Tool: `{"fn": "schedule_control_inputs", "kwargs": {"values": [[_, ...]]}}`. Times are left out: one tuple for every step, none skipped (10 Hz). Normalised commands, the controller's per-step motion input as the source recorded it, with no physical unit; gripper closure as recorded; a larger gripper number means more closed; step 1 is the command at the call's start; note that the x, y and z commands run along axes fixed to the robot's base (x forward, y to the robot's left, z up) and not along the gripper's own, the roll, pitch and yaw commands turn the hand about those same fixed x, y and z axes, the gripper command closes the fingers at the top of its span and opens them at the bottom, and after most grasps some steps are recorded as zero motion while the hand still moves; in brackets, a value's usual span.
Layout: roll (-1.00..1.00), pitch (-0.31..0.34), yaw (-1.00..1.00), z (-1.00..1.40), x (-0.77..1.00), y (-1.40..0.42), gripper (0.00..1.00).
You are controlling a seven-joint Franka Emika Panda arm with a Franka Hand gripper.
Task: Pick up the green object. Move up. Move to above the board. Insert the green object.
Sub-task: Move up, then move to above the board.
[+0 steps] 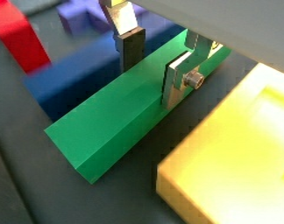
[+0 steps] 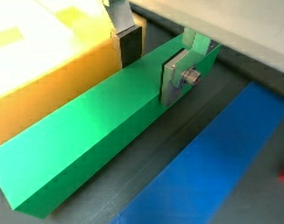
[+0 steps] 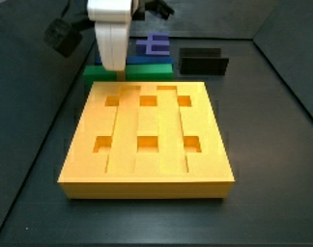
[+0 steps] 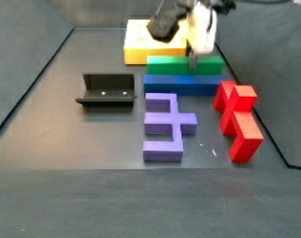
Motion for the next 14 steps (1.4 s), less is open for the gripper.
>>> {"fn": "schedule_control_inputs", "kwargs": {"values": [[-0.07, 0.061, 0.03, 0.48, -0.06, -0.01, 1.0], [-0.1, 0.059, 0.03, 0.31, -0.04, 0.0, 1.0], [0.0, 0.0, 0.0, 1.4, 0.0, 0.0, 1.0], [0.0, 0.024, -0.01, 1.4, -0.01, 0.0, 1.0], [-0.08, 0.063, -0.01, 1.4, -0.04, -0.01, 1.0], [-0.11, 0.045, -0.02, 1.4, -0.02, 0.01, 1.0], [-0.1, 0.06, -0.01, 1.4, 0.01, 0.0, 1.0], [-0.06, 0.092, -0.01, 1.4, 0.01, 0.0, 1.0], [-0.07, 0.081, -0.01, 1.4, -0.01, 0.01, 1.0], [-0.07, 0.064, -0.01, 0.62, 0.01, 0.01, 1.0], [-0.03, 0.023, 1.0, 0.4, 0.78, -1.4, 1.0], [-0.02, 0.025, 1.0, 0.31, 0.78, -1.4, 1.0], [-0.01, 0.044, 1.0, 0.26, 0.85, -1.4, 1.0], [-0.01, 0.049, 1.0, 0.29, 0.94, -1.4, 1.0]]}}
